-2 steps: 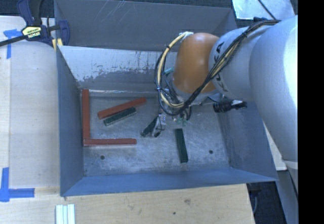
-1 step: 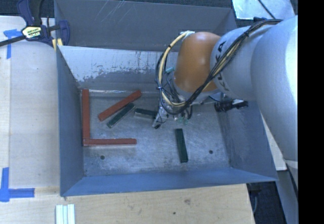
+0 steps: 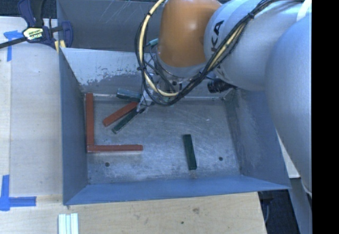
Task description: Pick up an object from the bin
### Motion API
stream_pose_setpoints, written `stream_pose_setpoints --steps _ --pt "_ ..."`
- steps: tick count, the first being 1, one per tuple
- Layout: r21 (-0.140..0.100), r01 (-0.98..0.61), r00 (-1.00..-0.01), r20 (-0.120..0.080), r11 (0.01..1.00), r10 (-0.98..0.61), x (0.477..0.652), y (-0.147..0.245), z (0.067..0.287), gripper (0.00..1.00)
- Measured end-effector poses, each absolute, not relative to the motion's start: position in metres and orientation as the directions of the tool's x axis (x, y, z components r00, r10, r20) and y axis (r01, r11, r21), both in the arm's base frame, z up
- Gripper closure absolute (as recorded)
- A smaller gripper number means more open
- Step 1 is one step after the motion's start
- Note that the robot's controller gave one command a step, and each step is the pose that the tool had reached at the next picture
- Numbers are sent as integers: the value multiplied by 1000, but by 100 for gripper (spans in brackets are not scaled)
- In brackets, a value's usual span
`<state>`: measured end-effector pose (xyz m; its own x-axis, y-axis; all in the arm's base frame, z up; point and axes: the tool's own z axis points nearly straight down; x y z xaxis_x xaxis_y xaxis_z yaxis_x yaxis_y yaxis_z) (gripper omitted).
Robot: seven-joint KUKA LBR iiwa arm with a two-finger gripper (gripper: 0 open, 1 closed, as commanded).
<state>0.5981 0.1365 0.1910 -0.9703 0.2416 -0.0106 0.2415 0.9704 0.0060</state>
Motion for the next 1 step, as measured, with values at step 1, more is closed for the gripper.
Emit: stream_pose_setpoints --steps 1 --pt "6 241 -970 -10 970 241 572 146 271 100"
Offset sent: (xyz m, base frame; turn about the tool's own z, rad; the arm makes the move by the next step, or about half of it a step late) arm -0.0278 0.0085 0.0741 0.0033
